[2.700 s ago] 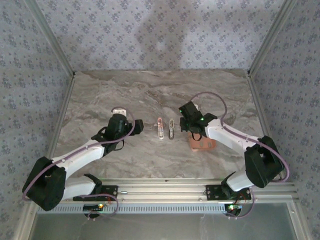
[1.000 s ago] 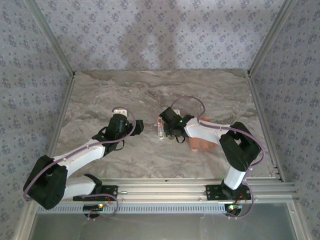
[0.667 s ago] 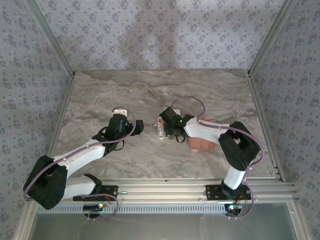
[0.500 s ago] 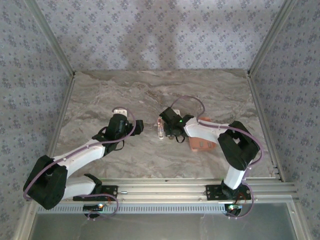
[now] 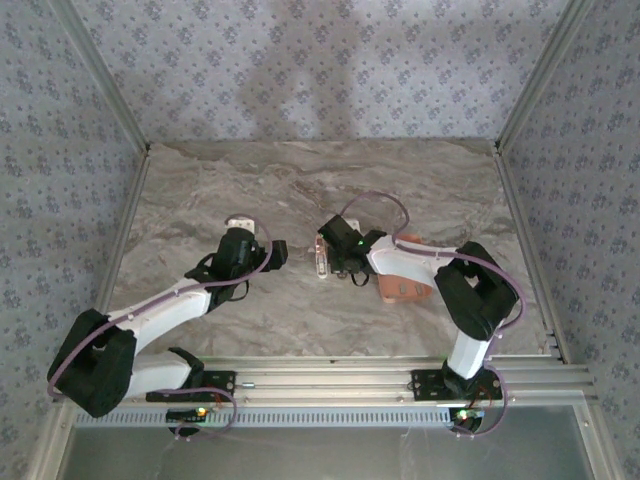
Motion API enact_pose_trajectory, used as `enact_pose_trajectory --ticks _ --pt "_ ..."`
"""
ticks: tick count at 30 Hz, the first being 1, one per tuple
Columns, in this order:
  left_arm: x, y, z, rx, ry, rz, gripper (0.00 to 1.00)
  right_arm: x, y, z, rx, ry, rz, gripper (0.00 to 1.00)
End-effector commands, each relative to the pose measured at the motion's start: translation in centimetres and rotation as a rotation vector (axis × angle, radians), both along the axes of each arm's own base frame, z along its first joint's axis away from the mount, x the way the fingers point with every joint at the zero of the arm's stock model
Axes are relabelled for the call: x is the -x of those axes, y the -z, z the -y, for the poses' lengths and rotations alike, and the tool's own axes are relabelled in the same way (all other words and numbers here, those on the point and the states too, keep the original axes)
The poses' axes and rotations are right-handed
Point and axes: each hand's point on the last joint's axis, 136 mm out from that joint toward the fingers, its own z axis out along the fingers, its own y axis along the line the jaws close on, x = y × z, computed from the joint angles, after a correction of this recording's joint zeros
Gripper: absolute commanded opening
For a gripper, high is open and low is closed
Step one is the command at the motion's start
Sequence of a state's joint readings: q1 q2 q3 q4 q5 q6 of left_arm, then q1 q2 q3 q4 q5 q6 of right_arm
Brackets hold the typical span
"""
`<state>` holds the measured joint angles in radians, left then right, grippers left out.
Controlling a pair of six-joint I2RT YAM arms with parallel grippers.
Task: Load the staples into the stapler
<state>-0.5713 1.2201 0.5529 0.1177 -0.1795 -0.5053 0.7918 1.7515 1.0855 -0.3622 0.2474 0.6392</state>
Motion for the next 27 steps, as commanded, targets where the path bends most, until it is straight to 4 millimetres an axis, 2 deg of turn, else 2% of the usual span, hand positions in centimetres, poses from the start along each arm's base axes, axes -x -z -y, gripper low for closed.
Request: enact_pose_trajectory --ticks 1,13,23,27 --pt "-0.5 -0.3 -0.1 -0.004 -0.002 0.024 0.99 0.1 0.3 0.1 0.041 -0.001 -0.004 0.14" --pt "-0.4 -0.4 -0.1 0.0 -0.002 0.024 0.99 0.8 0.4 0.2 0.098 -0.042 0.005 0.14" --pt "-0.3 -0.5 -0.1 0.004 -0.001 0.025 0.99 1.5 1.3 0.7 0.14 -0.033 -0.024 0.14" --pt "-0.3 -0.5 0.0 0.005 0.001 0.024 0.98 1.3 1.1 0.4 0.123 -0.033 -0.017 0.14"
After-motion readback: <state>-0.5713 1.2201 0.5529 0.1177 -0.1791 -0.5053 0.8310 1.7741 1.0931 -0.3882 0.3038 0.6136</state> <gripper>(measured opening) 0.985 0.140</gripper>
